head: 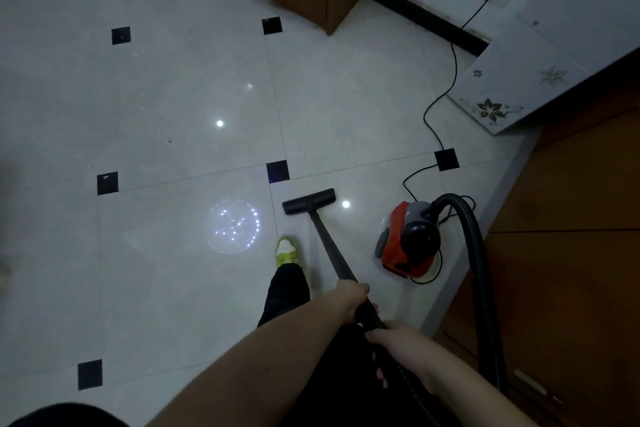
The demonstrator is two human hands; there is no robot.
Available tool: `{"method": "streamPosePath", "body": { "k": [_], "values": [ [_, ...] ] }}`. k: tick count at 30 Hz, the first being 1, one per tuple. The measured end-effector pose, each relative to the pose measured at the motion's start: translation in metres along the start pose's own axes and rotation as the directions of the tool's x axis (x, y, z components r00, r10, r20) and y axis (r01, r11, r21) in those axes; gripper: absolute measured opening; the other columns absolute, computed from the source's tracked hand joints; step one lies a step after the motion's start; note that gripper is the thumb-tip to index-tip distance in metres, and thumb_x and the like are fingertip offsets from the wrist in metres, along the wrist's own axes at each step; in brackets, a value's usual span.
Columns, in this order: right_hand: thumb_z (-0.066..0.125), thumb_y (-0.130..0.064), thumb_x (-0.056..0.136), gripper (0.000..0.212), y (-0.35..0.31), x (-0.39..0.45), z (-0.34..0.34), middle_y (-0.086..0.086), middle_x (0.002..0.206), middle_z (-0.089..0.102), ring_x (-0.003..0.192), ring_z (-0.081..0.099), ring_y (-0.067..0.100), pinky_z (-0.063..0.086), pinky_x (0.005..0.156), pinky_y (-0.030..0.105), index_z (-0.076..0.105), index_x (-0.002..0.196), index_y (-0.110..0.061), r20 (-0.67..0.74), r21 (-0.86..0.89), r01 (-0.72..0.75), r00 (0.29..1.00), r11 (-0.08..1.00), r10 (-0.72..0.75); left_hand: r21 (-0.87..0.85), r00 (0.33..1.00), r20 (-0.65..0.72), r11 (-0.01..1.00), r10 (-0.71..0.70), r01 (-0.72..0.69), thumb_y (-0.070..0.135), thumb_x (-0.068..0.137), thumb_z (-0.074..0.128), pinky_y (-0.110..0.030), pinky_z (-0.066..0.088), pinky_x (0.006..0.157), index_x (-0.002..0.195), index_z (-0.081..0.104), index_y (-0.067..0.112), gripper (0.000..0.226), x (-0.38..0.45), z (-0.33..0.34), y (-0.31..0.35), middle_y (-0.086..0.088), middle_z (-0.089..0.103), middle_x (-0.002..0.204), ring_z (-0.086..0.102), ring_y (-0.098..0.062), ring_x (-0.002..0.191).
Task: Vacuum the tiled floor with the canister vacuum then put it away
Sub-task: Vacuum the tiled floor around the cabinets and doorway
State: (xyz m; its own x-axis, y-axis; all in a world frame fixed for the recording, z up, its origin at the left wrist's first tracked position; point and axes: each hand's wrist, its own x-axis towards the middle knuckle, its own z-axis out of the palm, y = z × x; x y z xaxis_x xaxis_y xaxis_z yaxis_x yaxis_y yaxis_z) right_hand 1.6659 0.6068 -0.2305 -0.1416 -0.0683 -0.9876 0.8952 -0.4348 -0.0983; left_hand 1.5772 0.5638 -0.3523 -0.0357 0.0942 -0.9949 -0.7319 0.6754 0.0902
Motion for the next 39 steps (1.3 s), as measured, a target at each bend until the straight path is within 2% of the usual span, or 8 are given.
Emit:
{"method": "streamPosePath", "body": {
  "k": [3, 7, 13, 18, 24, 28, 32, 39],
  "values": [
    [0.048, -0.016, 0.096, 0.017, -0.018, 0.011, 0.012, 0.011, 0.07, 0.056, 0.047, 0.057, 0.019, 0.047, 0.046, 0.027, 0.054, 0.107, -0.004, 0.004, 0.009, 0.021, 1.0, 1.0, -0.021, -0.015, 1.0, 0.006, 1.0, -0.009, 0.01, 0.008, 0.098, 0.043, -0.037, 0.052, 0.056, 0.13, 0.029, -0.006, 0.037, 0.005, -0.018, 0.017, -0.017, 0.061, 0.059, 0.055, -0.026, 0.06],
    [0.048, -0.015, 0.094, 0.018, -0.055, 0.025, 0.026, 0.013, 0.068, 0.057, 0.05, 0.057, 0.022, 0.048, 0.047, 0.028, 0.055, 0.105, -0.003, -0.002, 0.015, 0.03, 1.0, 0.999, -0.03, -0.03, 1.0, -0.005, 1.0, 0.009, -0.009, 0.01, 0.099, 0.044, -0.036, 0.054, 0.058, 0.134, 0.03, -0.002, 0.039, 0.014, -0.045, 0.052, -0.017, 0.048, 0.087, 0.056, -0.024, 0.066],
    [0.049, -0.014, 0.093, 0.014, -0.115, 0.04, 0.044, 0.011, 0.071, 0.055, 0.051, 0.058, 0.022, 0.05, 0.047, 0.028, 0.055, 0.097, -0.003, -0.008, 0.022, 0.069, 0.998, 0.997, -0.069, 0.001, 1.0, 0.007, 1.0, 0.027, -0.027, 0.01, 0.099, 0.043, -0.035, 0.053, 0.059, 0.136, 0.029, -0.003, 0.041, 0.026, -0.082, 0.108, -0.016, 0.046, 0.09, 0.056, -0.022, 0.068],
    [0.053, -0.018, 0.092, 0.021, -0.138, 0.04, 0.046, 0.014, 0.07, 0.057, 0.052, 0.059, 0.025, 0.05, 0.05, 0.031, 0.054, 0.105, -0.002, -0.024, 0.023, 0.035, 0.999, 0.999, -0.035, 0.044, 0.999, 0.042, 0.999, 0.008, -0.01, 0.01, 0.099, 0.042, -0.035, 0.053, 0.06, 0.136, 0.029, -0.002, 0.04, 0.022, -0.091, 0.13, -0.015, 0.047, 0.088, 0.057, -0.021, 0.067],
    [0.051, -0.017, 0.096, 0.027, -0.13, 0.017, 0.044, 0.014, 0.071, 0.057, 0.049, 0.057, 0.021, 0.049, 0.046, 0.03, 0.05, 0.118, -0.002, -0.011, 0.08, -0.045, 0.999, 0.996, 0.046, 0.155, 0.994, 0.069, 0.985, -0.083, 0.071, 0.011, 0.098, 0.044, -0.027, 0.051, 0.039, 0.132, 0.031, -0.002, 0.038, 0.012, -0.084, 0.121, -0.017, 0.054, 0.086, 0.06, -0.023, 0.061],
    [0.051, -0.016, 0.097, 0.021, -0.121, 0.009, 0.036, 0.013, 0.073, 0.059, 0.049, 0.058, 0.022, 0.049, 0.046, 0.031, 0.053, 0.116, -0.008, 0.0, 0.139, -0.066, 0.998, 0.988, 0.067, 0.283, 0.985, 0.089, 0.952, -0.145, 0.115, 0.009, 0.098, 0.04, -0.025, 0.05, 0.039, 0.107, 0.044, -0.004, 0.016, 0.0, -0.07, 0.117, -0.014, 0.061, 0.063, 0.057, -0.022, 0.057],
    [0.051, -0.016, 0.098, 0.018, -0.116, 0.004, 0.024, 0.012, 0.071, 0.059, 0.049, 0.057, 0.023, 0.049, 0.046, 0.03, 0.053, 0.113, -0.006, -0.009, 0.219, -0.082, 0.996, 0.972, 0.086, 0.327, 0.984, 0.105, 0.939, -0.147, 0.106, 0.011, 0.096, 0.045, -0.026, 0.049, 0.039, 0.13, 0.04, -0.005, 0.038, 0.006, -0.049, 0.117, -0.019, 0.061, 0.083, 0.061, -0.024, 0.056],
    [0.049, -0.017, 0.098, 0.023, -0.123, 0.012, -0.002, 0.014, 0.076, 0.055, 0.047, 0.056, 0.02, 0.048, 0.045, 0.029, 0.049, 0.117, -0.004, -0.032, 0.274, -0.017, 0.999, 0.962, 0.026, 0.346, 0.994, 0.07, 0.937, -0.082, 0.053, 0.012, 0.098, 0.044, -0.023, 0.047, 0.035, 0.137, 0.033, -0.002, 0.043, 0.018, -0.023, 0.14, -0.02, 0.061, 0.094, 0.06, -0.022, 0.056]
  ]
}}
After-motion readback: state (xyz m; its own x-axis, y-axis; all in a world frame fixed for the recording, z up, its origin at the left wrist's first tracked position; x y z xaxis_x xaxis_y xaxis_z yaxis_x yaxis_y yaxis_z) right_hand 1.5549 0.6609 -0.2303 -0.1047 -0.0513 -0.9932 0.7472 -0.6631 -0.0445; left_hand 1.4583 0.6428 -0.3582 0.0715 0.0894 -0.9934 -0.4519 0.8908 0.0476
